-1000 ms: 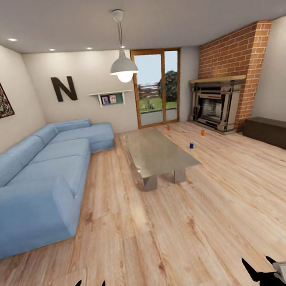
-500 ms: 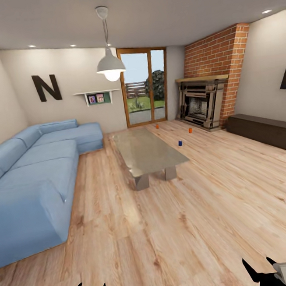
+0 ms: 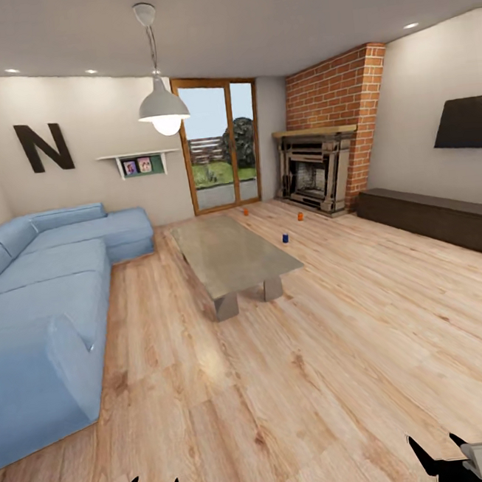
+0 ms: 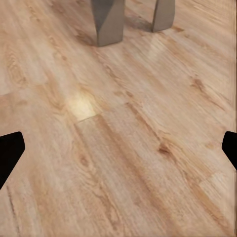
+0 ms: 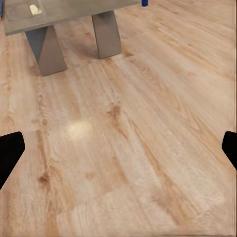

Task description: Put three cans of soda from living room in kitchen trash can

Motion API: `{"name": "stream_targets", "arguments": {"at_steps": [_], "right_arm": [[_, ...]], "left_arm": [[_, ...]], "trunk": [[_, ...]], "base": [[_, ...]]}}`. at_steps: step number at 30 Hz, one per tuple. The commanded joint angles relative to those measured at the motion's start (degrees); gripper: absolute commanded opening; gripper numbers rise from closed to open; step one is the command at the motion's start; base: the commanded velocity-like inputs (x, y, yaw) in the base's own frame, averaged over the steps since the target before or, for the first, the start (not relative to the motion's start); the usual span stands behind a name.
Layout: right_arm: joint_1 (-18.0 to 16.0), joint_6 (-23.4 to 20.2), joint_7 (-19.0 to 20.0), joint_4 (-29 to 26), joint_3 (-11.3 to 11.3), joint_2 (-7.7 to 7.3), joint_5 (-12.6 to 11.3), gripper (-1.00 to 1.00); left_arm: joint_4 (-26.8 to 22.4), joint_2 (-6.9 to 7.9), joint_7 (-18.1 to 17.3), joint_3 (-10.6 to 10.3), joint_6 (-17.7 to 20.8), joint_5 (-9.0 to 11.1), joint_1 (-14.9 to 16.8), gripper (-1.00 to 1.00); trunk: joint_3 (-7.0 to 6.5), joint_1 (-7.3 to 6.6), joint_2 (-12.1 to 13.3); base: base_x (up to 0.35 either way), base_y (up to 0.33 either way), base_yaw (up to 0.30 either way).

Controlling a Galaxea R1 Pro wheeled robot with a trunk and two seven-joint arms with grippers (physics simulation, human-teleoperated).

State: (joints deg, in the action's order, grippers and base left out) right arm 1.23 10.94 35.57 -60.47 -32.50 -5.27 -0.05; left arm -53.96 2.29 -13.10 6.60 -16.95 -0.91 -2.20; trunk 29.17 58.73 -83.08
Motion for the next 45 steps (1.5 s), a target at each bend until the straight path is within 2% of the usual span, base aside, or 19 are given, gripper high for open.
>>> {"name": "stream_targets", "arguments": {"at_steps": [1, 9, 17, 24, 32, 45], "right_arm": [[0.0, 0.0, 0.0, 0.0, 0.0, 0.0, 0.0, 1.0], [0.0, 0.0, 0.0, 0.0, -0.2, 0.0, 0.0, 1.0], [-0.1, 0.0, 0.0, 0.0, -0.4, 0.0, 0.0, 1.0], [-0.1, 0.0, 0.0, 0.0, -0.4, 0.0, 0.0, 1.0], [-0.1, 0.0, 0.0, 0.0, -0.5, 0.0, 0.0, 1.0], [-0.1, 0.0, 0.0, 0.0, -0.5, 0.0, 0.0, 1.0]], "left_arm": [[0.0, 0.0, 0.0, 0.0, 0.0, 0.0, 0.0, 1.0], [1.1, 0.01, 0.0, -0.1, -0.8, -0.2, 0.1, 1.0], [1.2, 0.0, 0.2, -0.1, -1.1, -3.5, 0.0, 1.0], [1.2, -0.01, 0.2, 0.0, -1.2, -4.0, 0.0, 1.0], [1.9, 0.0, 0.1, 0.1, -1.1, -4.2, 0.0, 1.0], [3.2, 0.0, 0.0, 0.1, -1.1, -4.0, 0.0, 1.0]], "trunk": [[0.05, 0.0, 0.0], [0.43, 0.0, 0.0], [0.81, 0.0, 0.0], [1.14, 0.0, 0.0], [1.52, 0.0, 0.0], [2.13, 0.0, 0.0]], "base": [[0.0, -0.115, -0.206], [-0.018, -0.234, -0.207], [-0.103, -0.279, -0.207], [-0.132, -0.215, -0.207], [-0.191, -0.014, -0.207], [-0.311, 0.129, -0.207]]}}
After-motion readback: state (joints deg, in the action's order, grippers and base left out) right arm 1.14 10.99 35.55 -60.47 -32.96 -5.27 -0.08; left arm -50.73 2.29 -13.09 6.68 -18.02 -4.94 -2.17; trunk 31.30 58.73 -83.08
